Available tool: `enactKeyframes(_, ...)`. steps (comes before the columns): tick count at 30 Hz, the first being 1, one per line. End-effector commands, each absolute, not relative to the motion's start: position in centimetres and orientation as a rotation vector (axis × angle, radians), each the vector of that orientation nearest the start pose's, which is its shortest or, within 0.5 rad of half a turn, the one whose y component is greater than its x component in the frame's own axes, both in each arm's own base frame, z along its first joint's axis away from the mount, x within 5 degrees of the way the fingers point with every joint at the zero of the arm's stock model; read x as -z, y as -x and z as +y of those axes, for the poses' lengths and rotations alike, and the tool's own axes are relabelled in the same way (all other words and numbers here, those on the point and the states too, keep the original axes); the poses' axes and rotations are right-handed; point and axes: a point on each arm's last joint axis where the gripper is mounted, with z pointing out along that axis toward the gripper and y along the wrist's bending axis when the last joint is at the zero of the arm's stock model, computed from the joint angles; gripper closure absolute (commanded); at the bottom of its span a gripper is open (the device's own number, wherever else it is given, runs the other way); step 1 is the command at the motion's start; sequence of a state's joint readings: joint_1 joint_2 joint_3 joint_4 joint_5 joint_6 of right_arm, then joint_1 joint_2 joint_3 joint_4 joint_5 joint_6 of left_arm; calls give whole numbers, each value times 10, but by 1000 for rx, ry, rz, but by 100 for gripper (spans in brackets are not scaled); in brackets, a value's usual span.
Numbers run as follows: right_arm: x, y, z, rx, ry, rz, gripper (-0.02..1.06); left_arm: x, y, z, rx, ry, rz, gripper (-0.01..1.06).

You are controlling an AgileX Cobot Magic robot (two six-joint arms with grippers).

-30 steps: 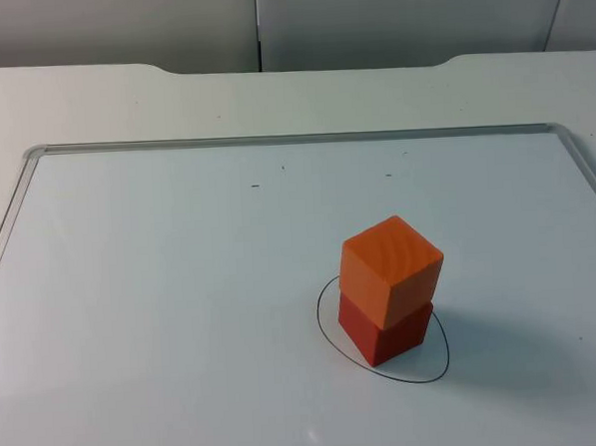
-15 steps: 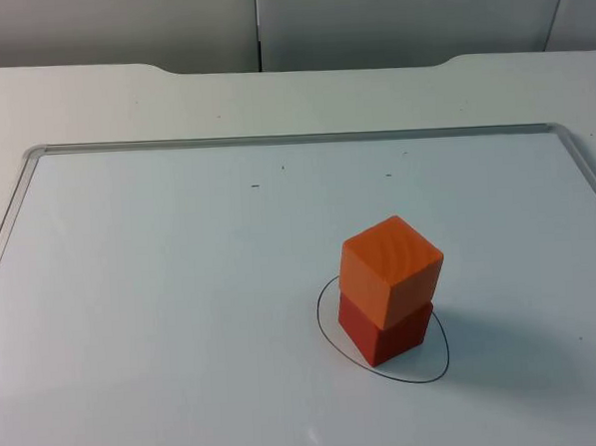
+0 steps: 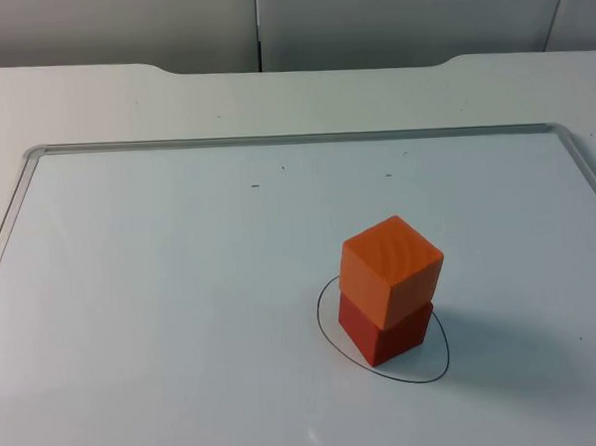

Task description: Pick up one cube with the left hand and another cube with the right hand. First place the cube in the right hand at the target position, then stack the cube in the left hand on top.

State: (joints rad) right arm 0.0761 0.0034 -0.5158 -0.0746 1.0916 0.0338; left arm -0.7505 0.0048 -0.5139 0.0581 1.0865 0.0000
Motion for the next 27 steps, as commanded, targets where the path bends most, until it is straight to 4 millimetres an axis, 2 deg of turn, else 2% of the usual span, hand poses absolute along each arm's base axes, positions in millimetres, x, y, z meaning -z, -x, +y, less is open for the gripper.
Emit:
enactKeyframes(1,-278,7,-6,61,-15,2051,0,-279,3,8,376,-710,1943,0)
enactKeyframes(27,-278,7,-6,66,-22,2051,0,-279,6,5,68,-209,2038,0)
